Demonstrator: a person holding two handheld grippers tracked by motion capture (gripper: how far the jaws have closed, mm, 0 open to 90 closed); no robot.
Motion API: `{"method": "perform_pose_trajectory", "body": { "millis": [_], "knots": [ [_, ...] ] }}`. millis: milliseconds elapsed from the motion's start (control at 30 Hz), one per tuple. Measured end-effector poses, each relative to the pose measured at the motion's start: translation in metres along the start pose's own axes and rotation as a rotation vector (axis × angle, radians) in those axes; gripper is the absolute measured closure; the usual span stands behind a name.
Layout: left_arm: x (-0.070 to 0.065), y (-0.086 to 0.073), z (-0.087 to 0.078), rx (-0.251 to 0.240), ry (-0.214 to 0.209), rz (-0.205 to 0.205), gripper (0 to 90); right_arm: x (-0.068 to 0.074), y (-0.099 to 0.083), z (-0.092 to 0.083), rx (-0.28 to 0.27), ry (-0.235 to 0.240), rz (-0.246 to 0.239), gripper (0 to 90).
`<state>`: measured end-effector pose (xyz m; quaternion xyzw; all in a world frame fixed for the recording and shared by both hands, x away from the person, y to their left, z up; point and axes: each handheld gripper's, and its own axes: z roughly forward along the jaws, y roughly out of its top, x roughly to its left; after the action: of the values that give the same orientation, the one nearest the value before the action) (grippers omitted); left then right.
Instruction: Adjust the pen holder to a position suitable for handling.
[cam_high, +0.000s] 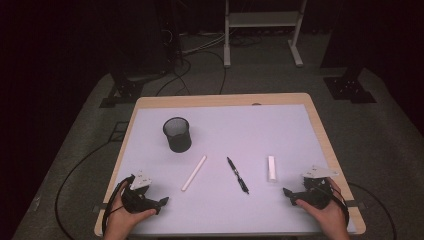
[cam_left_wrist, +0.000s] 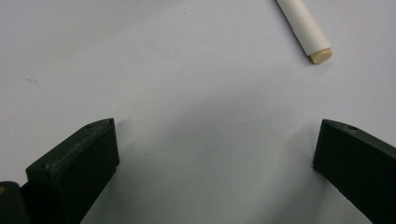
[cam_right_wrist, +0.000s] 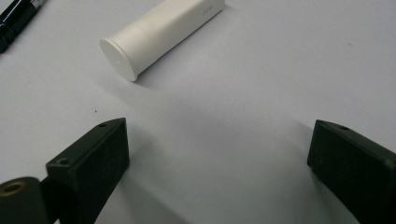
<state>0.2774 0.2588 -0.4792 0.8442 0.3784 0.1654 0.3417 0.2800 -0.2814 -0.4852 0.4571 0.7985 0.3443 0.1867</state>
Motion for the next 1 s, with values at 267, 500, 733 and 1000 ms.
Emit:
{"method": "perform_pose_trajectory", "body": {
  "millis": [267,500,733,1000],
  "knots": [
    [0.002,0.002,-0.001,-0.017,0.000,-0.002,6.3,0.000,0.000,0.000,0.000,-0.001,-0.001,4.5],
    [0.005,0.004,0.000,-0.024,-0.003,0.005,12.9,0.000,0.000,0.000,0.001,-0.001,-0.002,4.5],
    [0.008,0.007,-0.003,-0.038,-0.017,0.004,19.2,0.000,0.000,0.000,0.000,-0.001,-0.002,4.5],
    [0.008,0.016,-0.003,-0.042,-0.035,0.005,25.1,0.000,0.000,0.000,0.001,0.000,-0.002,4.4]
  ]
}}
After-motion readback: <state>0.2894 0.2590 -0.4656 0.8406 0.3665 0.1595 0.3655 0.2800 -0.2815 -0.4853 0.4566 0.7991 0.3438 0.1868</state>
